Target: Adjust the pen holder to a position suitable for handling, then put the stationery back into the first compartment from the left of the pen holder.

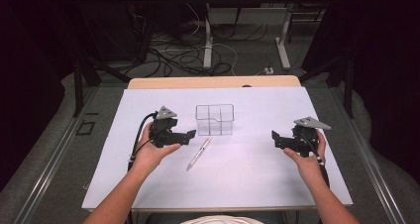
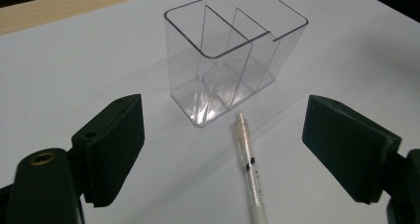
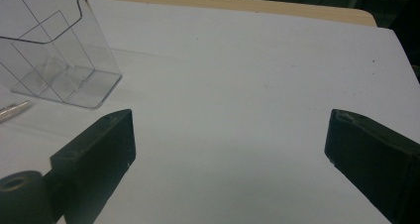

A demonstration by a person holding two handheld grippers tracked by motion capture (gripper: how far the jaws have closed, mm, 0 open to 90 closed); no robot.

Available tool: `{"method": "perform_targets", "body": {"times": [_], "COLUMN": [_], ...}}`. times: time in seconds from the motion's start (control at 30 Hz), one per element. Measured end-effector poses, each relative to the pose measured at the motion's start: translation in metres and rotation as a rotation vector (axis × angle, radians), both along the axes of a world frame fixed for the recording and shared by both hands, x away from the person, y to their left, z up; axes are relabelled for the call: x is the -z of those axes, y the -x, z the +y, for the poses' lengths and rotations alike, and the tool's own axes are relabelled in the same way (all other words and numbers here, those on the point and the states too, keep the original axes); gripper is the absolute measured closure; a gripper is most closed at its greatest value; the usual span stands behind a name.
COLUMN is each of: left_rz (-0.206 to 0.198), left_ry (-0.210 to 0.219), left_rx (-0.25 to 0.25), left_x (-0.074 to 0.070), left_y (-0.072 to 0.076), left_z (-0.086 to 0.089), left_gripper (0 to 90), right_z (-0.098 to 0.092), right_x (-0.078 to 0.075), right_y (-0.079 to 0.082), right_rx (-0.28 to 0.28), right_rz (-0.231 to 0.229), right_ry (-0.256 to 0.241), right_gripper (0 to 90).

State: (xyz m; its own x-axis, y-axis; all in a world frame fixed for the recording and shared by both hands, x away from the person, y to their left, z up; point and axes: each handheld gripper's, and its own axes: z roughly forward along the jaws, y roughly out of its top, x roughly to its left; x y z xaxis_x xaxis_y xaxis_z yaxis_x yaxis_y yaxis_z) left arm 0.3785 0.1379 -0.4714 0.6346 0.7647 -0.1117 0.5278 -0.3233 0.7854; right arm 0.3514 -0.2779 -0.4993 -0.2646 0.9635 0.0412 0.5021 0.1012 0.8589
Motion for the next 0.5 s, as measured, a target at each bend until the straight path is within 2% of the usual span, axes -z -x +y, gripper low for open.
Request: {"method": "perform_targets", "body": {"times": [0.27,0.5], "left_rz": [0.009,0.042], "left_ry": [-0.020,-0.053], "left_rx": [0.008,0.004], "left_x": [0.007,0.015], "left_y": [0.003,0.004], "left_z": [0.000,0.000], "left_gripper": [21.5,30.5], "right_z": [0.001,0.002], "right_x": [0.000,0.001], "right_y": [0.000,-0.001], "right_rx": [-0.006,-0.009], "right_rz": [-0.003,-0.001], "right_ry": [-0.002,0.004], "right_gripper": [5.1,5.2]}}
